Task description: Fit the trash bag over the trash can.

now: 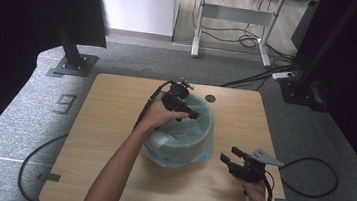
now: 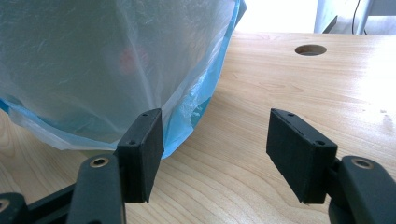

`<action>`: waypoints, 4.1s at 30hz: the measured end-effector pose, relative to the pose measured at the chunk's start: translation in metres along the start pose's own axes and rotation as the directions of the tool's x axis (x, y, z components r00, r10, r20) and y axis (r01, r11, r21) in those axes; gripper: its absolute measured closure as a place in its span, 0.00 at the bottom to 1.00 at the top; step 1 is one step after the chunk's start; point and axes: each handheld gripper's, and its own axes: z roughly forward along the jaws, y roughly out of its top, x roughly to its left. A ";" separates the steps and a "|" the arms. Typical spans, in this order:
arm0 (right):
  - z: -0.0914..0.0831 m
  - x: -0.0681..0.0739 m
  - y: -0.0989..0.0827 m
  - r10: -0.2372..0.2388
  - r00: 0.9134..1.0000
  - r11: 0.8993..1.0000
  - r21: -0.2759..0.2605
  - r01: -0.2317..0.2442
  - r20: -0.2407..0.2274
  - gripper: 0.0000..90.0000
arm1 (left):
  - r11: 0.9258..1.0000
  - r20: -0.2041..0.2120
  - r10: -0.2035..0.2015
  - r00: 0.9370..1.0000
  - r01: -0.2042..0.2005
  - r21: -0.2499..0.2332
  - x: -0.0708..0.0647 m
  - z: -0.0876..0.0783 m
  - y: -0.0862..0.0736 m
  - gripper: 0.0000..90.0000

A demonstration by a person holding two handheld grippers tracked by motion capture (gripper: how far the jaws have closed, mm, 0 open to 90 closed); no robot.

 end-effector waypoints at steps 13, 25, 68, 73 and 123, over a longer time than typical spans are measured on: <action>0.004 0.003 -0.001 -0.007 1.000 1.000 0.015 0.007 -0.003 0.40 | 1.000 -0.007 0.025 1.000 -0.025 -0.007 -0.007 -0.026 -0.022 0.32; 0.000 -0.001 0.000 0.006 1.000 1.000 0.006 -0.006 0.007 0.40 | 0.997 -0.026 0.017 1.000 -0.015 0.075 -0.005 -0.015 -0.013 0.33; 0.002 0.000 -0.003 0.002 1.000 1.000 0.023 -0.002 0.017 0.40 | 0.982 -0.039 0.041 0.998 -0.048 -0.184 -0.012 -0.085 -0.067 0.34; 0.002 0.000 -0.003 0.003 1.000 1.000 0.023 -0.004 0.023 0.40 | 0.973 -0.041 0.033 0.999 -0.041 -0.229 -0.011 -0.098 -0.085 0.34; 0.005 -0.003 -0.009 0.001 0.999 0.999 0.050 -0.003 0.045 0.39 | 0.951 -0.058 -0.139 0.989 0.117 -0.286 0.038 -0.091 -0.230 0.33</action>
